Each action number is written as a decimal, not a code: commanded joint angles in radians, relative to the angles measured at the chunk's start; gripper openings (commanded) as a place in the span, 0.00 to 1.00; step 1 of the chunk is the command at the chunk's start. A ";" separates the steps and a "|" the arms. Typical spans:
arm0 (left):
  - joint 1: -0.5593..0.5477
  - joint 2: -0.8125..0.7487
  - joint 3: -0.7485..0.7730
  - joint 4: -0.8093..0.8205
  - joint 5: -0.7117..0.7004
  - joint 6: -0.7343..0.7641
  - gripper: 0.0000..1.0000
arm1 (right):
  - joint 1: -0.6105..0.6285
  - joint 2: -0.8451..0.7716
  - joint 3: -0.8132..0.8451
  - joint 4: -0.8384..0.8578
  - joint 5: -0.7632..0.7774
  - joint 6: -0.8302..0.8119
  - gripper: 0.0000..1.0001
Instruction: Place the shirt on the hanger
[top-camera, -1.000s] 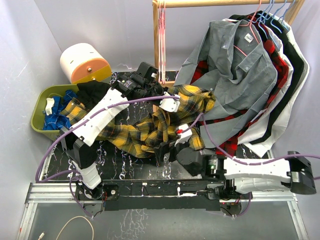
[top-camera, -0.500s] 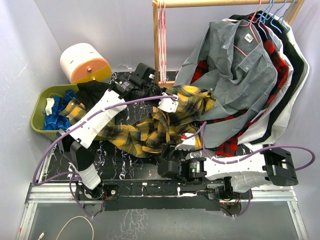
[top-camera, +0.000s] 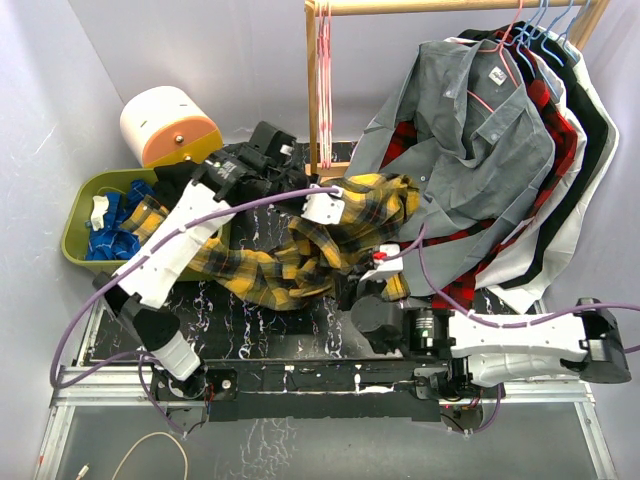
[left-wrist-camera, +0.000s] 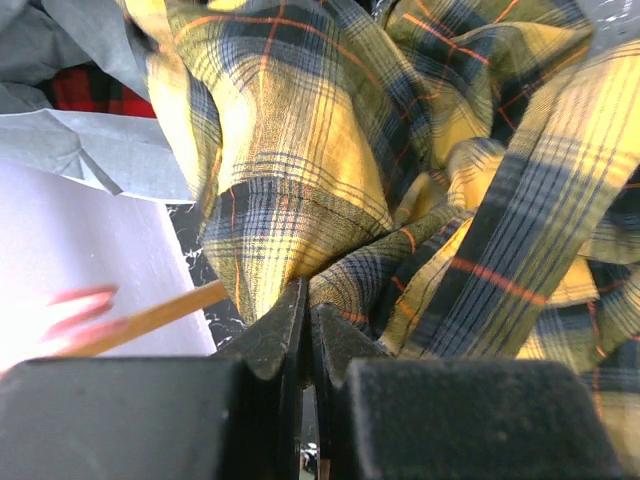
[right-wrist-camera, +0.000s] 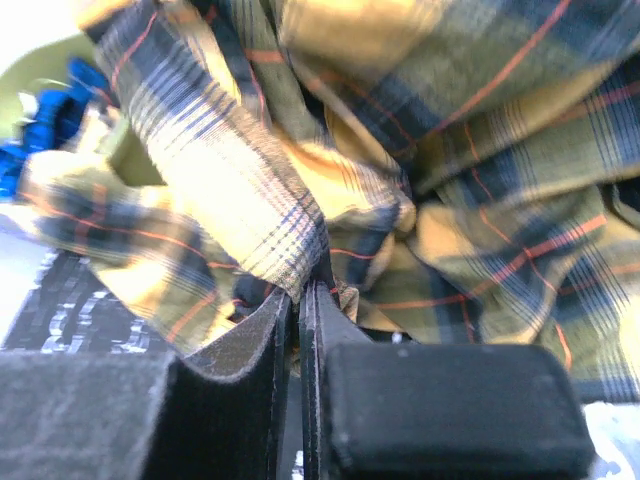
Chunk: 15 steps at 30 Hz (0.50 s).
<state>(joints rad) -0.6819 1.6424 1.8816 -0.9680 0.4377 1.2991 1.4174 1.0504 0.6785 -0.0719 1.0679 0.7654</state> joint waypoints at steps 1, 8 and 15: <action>0.005 -0.141 0.117 -0.230 0.071 -0.019 0.00 | 0.001 -0.074 0.171 -0.016 -0.085 -0.218 0.08; 0.018 -0.256 0.078 -0.328 -0.073 -0.127 0.00 | 0.000 -0.021 0.458 -0.199 -0.266 -0.275 0.08; 0.140 -0.309 0.178 -0.223 -0.237 -0.340 0.00 | -0.011 -0.023 0.766 -0.224 -0.171 -0.563 0.08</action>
<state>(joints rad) -0.6193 1.3346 1.9648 -1.2137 0.2955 1.0805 1.4174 1.0626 1.2659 -0.3321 0.8360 0.4351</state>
